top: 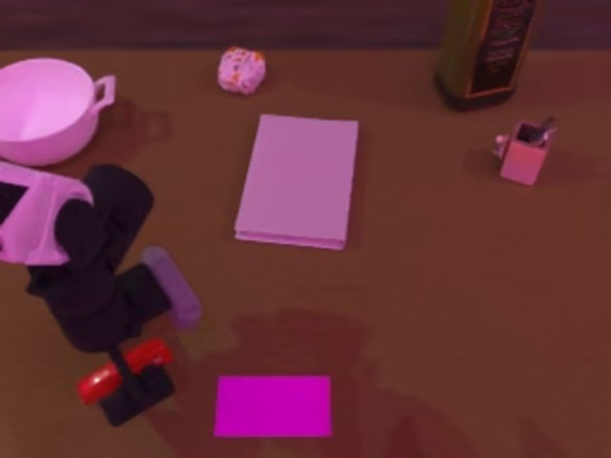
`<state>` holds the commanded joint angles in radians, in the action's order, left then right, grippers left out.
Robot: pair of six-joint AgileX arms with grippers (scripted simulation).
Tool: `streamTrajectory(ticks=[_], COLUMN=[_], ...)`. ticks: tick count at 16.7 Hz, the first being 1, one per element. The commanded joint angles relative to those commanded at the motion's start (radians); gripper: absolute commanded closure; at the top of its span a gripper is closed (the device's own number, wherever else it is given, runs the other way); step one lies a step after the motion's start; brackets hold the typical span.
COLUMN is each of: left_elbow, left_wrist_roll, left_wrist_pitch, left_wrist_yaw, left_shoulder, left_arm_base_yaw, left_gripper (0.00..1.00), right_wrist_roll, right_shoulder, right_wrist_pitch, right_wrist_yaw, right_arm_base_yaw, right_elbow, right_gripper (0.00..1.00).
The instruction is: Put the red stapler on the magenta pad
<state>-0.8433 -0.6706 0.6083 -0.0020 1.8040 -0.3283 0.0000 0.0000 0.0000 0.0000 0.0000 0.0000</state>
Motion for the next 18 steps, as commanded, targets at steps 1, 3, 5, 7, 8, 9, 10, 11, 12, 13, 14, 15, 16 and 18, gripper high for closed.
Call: streamTrajectory(ticks=[1,3,5,7,8,9,10,11,12,13,14,15,16,18], left_elbow=[0.000,0.000,0.000,0.000,0.000,0.000,0.000,0.000,0.000,0.000,0.000,0.000,0.000,0.000], left_wrist_roll=[0.000,0.000,0.000,0.000,0.000,0.000,0.000,0.000,0.000,0.000,0.000,0.000,0.000,0.000], left_wrist_pitch=[0.000,0.000,0.000,0.000,0.000,0.000,0.000,0.000,0.000,0.000,0.000,0.000,0.000,0.000], left_wrist_yaw=[0.000,0.000,0.000,0.000,0.000,0.000,0.000,0.000,0.000,0.000,0.000,0.000,0.000,0.000], left_shoulder=[0.000,0.000,0.000,0.000,0.000,0.000,0.000,0.000,0.000,0.000,0.000,0.000,0.000,0.000], left_arm_base_yaw=[0.000,0.000,0.000,0.000,0.000,0.000,0.000,0.000,0.000,0.000,0.000,0.000,0.000,0.000], left_gripper=[0.00,0.00,0.15,0.30,0.38,0.45,0.53,0.60,0.68,0.75,0.83,0.90,0.98,1.00], right_wrist_roll=[0.000,0.000,0.000,0.000,0.000,0.000,0.000,0.000,0.000,0.000,0.000,0.000,0.000,0.000], right_shoulder=[0.000,0.000,0.000,0.000,0.000,0.000,0.000,0.000,0.000,0.000,0.000,0.000,0.000,0.000], right_wrist_pitch=[0.000,0.000,0.000,0.000,0.000,0.000,0.000,0.000,0.000,0.000,0.000,0.000,0.000,0.000], right_wrist_yaw=[0.000,0.000,0.000,0.000,0.000,0.000,0.000,0.000,0.000,0.000,0.000,0.000,0.000,0.000], right_arm_base_yaw=[0.000,0.000,0.000,0.000,0.000,0.000,0.000,0.000,0.000,0.000,0.000,0.000,0.000,0.000], right_elbow=[0.000,0.000,0.000,0.000,0.000,0.000,0.000,0.000,0.000,0.000,0.000,0.000,0.000,0.000], right_gripper=[0.00,0.00,0.00,0.00,0.00,0.00,0.00,0.00,0.00,0.00,0.00,0.00,0.00,0.00])
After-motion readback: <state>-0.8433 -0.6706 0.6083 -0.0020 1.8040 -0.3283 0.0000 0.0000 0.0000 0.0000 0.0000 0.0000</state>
